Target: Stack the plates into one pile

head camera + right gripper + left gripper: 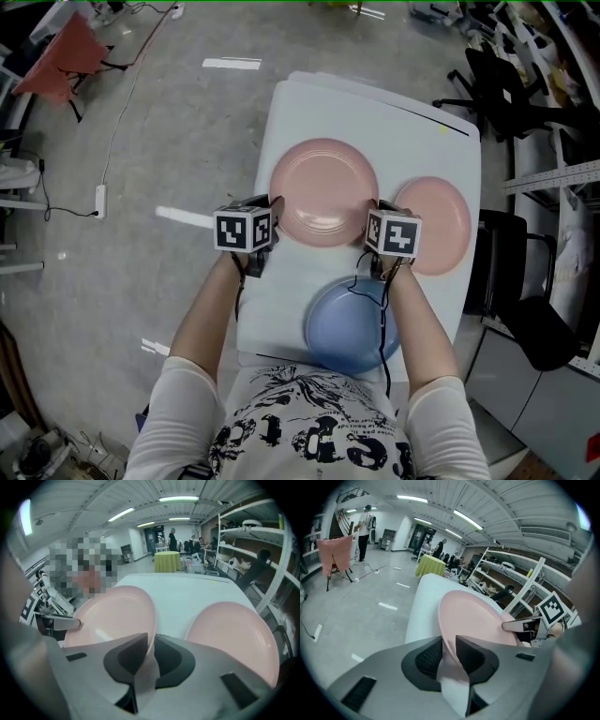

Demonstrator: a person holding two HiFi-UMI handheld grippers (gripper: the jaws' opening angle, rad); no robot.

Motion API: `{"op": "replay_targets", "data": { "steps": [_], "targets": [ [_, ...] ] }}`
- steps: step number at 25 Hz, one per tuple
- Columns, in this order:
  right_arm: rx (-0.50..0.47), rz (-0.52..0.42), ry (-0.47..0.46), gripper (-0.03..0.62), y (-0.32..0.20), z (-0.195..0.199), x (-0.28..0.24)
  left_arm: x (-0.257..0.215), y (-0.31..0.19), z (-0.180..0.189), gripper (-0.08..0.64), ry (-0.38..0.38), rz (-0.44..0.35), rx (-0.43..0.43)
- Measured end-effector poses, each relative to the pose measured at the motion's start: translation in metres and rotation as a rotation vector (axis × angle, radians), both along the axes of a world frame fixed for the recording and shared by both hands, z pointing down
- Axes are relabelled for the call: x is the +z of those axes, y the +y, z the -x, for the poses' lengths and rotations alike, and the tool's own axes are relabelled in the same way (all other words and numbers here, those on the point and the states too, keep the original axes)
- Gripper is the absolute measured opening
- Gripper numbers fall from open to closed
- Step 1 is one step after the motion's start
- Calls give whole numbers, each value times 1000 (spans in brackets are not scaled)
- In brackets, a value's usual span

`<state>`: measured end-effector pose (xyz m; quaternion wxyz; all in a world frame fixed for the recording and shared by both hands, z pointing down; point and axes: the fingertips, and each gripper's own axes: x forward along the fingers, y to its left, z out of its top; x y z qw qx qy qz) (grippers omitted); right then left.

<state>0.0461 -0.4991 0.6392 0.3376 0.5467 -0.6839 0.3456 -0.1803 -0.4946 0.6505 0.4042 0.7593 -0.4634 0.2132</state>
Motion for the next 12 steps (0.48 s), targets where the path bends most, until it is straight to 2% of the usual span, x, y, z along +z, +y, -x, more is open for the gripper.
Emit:
{"op": "replay_targets", "data": {
  "steps": [12],
  "targets": [
    [12,-106,-92,38,42,6,-45,-46,53,3,97,15,-84,-31]
  ]
}}
